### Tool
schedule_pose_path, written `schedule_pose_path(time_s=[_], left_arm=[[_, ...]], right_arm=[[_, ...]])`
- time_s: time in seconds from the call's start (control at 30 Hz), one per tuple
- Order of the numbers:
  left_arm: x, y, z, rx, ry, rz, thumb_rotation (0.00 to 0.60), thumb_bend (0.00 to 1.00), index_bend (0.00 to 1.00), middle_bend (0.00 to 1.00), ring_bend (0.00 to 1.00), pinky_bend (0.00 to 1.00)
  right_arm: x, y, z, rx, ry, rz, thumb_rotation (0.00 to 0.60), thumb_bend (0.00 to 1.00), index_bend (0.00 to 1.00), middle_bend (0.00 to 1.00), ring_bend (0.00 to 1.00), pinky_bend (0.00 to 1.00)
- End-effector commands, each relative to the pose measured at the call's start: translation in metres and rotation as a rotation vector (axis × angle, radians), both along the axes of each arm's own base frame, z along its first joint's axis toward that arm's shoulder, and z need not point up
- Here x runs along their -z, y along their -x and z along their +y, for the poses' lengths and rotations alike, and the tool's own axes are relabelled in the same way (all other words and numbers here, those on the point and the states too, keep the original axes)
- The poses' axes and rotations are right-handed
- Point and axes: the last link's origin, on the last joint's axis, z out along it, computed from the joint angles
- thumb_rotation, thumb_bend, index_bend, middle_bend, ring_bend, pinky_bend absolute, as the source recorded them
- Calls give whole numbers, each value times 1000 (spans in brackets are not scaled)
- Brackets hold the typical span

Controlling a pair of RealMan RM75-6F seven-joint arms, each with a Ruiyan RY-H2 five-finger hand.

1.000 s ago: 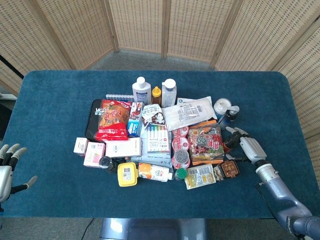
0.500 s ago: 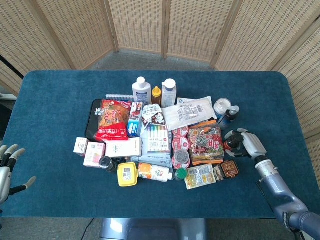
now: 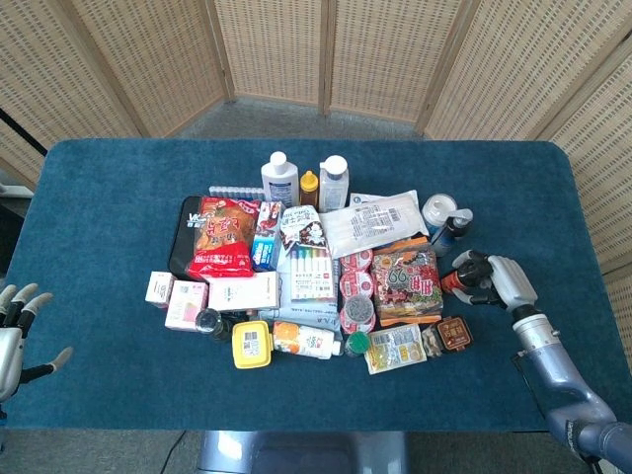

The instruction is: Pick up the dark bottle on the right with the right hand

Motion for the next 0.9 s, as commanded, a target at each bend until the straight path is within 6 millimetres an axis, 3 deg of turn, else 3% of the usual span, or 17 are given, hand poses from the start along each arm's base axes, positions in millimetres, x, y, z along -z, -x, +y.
schedule_pose_path(time_s=[0.03, 0.57, 0.9], left_arm=[[0, 0, 1, 1, 1, -2, 503, 181, 209, 151, 86, 0], [2, 2, 2, 32, 1, -22, 506, 182, 209, 154, 86, 0], [4, 5, 3, 29, 0, -31, 506, 183, 208, 153, 85, 0]], right_arm=[[-14, -7, 0, -5, 29, -15, 600, 296, 646, 1000, 1000, 607], [-91, -69, 2, -87, 109, -103, 600, 291, 636, 1000, 1000, 609], [-113, -108, -3, -154, 128, -143, 600, 289, 638, 1000, 1000, 609]])
